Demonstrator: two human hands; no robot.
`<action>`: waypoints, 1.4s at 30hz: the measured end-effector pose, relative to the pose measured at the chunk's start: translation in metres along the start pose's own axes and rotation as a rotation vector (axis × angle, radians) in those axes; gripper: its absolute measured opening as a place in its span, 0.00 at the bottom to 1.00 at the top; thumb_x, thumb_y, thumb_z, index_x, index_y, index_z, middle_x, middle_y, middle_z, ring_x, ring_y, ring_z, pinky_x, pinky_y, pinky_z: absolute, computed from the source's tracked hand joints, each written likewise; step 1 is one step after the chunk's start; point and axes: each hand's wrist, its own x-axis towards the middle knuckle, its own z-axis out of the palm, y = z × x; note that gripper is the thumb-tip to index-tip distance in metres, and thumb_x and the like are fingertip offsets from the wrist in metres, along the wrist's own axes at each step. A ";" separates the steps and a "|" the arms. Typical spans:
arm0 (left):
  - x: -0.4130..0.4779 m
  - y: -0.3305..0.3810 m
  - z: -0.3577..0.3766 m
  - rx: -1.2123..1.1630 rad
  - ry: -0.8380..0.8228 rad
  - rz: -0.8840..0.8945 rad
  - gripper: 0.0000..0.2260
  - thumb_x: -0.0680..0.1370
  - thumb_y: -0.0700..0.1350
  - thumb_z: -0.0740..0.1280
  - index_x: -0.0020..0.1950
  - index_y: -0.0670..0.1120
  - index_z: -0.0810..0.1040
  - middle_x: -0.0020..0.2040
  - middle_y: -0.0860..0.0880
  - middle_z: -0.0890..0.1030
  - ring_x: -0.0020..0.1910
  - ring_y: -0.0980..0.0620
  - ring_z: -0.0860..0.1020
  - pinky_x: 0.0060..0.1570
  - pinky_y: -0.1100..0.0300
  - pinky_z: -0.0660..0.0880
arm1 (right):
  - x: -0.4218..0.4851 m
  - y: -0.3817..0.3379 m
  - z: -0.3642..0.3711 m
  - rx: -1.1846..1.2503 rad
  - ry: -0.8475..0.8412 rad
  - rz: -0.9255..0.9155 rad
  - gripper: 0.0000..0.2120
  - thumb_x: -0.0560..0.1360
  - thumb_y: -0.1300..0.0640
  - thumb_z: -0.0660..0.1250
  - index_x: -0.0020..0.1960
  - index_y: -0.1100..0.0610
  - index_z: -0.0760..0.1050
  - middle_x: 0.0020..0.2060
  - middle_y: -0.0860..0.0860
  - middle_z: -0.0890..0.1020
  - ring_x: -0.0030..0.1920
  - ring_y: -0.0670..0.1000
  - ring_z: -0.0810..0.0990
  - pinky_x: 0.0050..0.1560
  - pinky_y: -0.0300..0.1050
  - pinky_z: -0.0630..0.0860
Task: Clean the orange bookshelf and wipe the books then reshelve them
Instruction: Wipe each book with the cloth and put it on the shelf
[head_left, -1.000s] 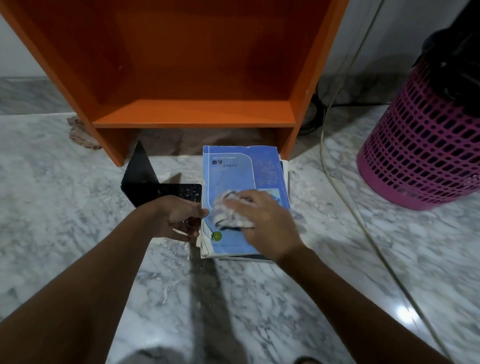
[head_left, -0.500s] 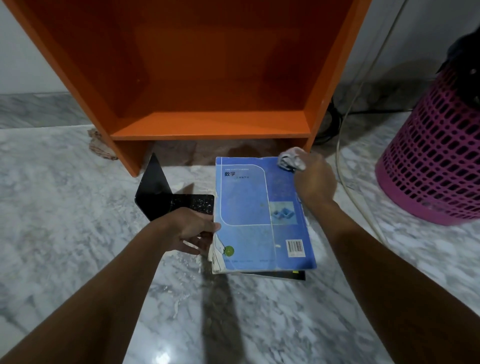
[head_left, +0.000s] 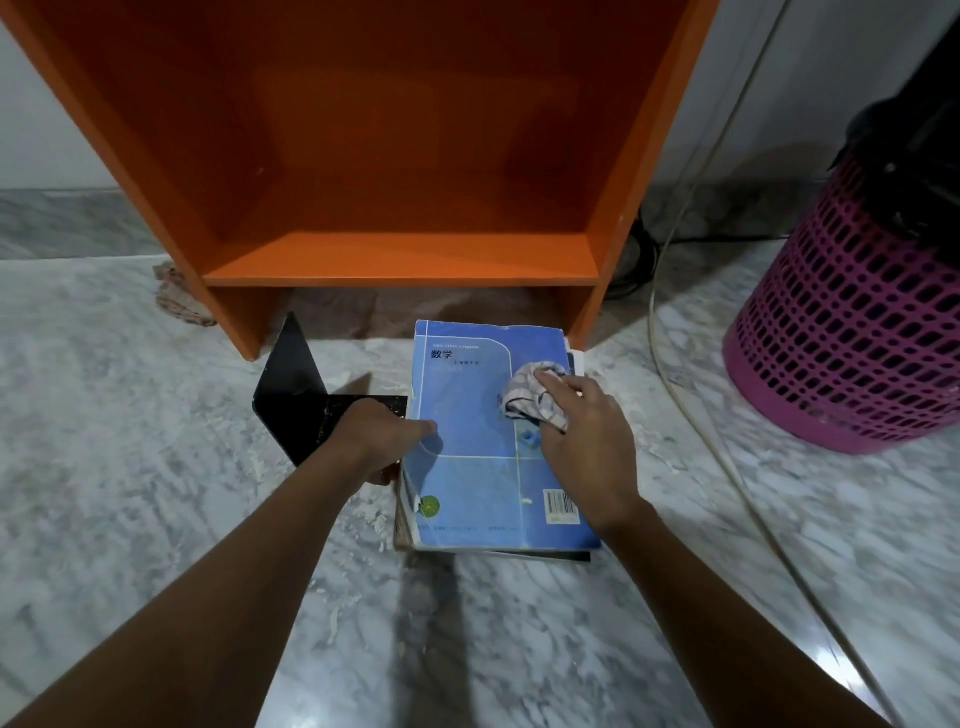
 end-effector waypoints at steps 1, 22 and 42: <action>-0.002 0.000 0.000 0.006 0.002 -0.001 0.14 0.73 0.49 0.75 0.38 0.39 0.79 0.40 0.41 0.81 0.35 0.44 0.78 0.36 0.56 0.75 | -0.004 -0.001 0.000 0.006 -0.002 -0.006 0.27 0.72 0.61 0.69 0.70 0.49 0.73 0.65 0.52 0.75 0.60 0.58 0.74 0.56 0.51 0.73; -0.015 -0.004 -0.007 -0.315 -0.147 -0.040 0.08 0.77 0.44 0.71 0.48 0.39 0.78 0.52 0.39 0.84 0.50 0.39 0.83 0.51 0.46 0.80 | -0.019 -0.009 -0.004 0.129 -0.074 0.027 0.26 0.74 0.63 0.66 0.70 0.46 0.73 0.64 0.46 0.74 0.62 0.51 0.70 0.57 0.40 0.69; -0.100 0.120 -0.019 0.534 0.293 0.733 0.06 0.75 0.44 0.68 0.40 0.46 0.74 0.34 0.48 0.73 0.32 0.47 0.73 0.29 0.60 0.65 | 0.015 0.008 -0.064 0.841 0.267 0.438 0.07 0.77 0.63 0.66 0.47 0.52 0.80 0.36 0.48 0.82 0.35 0.45 0.78 0.32 0.28 0.72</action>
